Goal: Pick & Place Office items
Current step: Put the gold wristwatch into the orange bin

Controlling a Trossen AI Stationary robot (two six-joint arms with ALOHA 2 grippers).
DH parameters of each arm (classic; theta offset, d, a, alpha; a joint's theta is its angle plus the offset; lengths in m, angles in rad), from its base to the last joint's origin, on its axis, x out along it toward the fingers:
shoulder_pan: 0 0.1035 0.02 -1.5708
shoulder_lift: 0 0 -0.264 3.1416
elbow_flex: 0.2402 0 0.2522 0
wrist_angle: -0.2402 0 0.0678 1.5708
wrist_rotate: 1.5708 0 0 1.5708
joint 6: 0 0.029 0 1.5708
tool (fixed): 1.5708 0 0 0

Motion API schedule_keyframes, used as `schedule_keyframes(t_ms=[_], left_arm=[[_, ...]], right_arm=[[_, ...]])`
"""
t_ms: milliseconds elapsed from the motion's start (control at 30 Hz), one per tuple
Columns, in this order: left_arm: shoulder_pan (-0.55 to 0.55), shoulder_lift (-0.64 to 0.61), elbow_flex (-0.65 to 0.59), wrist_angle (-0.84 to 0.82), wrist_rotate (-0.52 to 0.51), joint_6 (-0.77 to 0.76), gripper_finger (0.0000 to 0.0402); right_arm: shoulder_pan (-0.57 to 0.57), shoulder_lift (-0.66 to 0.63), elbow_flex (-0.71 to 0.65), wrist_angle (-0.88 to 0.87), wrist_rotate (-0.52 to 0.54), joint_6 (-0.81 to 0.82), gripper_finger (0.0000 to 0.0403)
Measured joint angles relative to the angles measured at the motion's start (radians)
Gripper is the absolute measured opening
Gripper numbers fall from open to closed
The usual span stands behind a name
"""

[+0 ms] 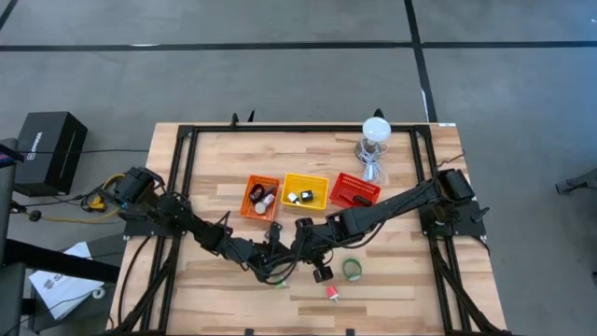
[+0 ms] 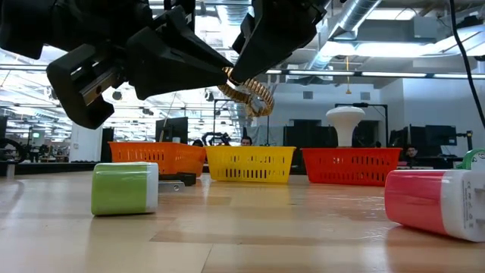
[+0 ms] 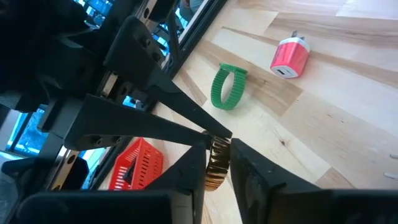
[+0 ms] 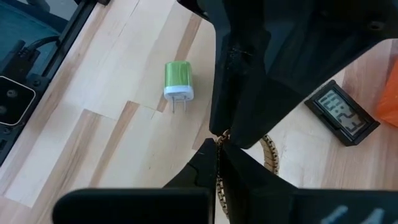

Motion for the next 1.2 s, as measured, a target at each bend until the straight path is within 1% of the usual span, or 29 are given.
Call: schedule_keyframes(t_ms=[100,200,300,400,533,633,733,1067,1200], left_arm=[[-0.001,0.0,0.0,-0.001,-0.002,0.0,0.0054],[-0.002,0.0,0.0,0.0,-0.007,0.024,0.0057],[-0.003,-0.001,0.001,0.007,-0.019,0.099,0.0076],[-0.003,-0.001,0.0,0.01,-0.035,0.144,0.0102],[-0.01,0.0,0.0,0.007,-0.039,0.154,0.0131],[-0.012,0.0,0.0,0.007,-0.035,0.156,0.0139],[-0.012,0.0,0.0,0.011,-0.035,0.157,0.013],[-0.013,0.0,0.0,0.041,-0.033,0.158,0.0056],[-0.012,0.0,0.0,0.04,-0.038,0.158,0.0044]], right_arm=[[0.0,0.0,0.0,-0.004,0.0,0.0,0.0002],[0.0,-0.009,0.0,-0.01,0.001,0.0,0.0002],[0.0,-0.019,0.0,-0.01,0.0,0.003,0.0002],[-0.001,-0.032,-0.001,-0.016,-0.001,0.051,0.0002],[-0.001,-0.032,-0.001,-0.012,-0.006,0.063,0.0002],[-0.001,-0.032,-0.001,-0.006,-0.017,0.085,0.0002],[-0.002,-0.032,-0.001,0.003,-0.028,0.097,0.0002],[-0.001,-0.032,-0.001,0.016,-0.054,0.097,0.0002],[0.0,-0.032,-0.001,0.024,-0.054,0.097,0.0003]])
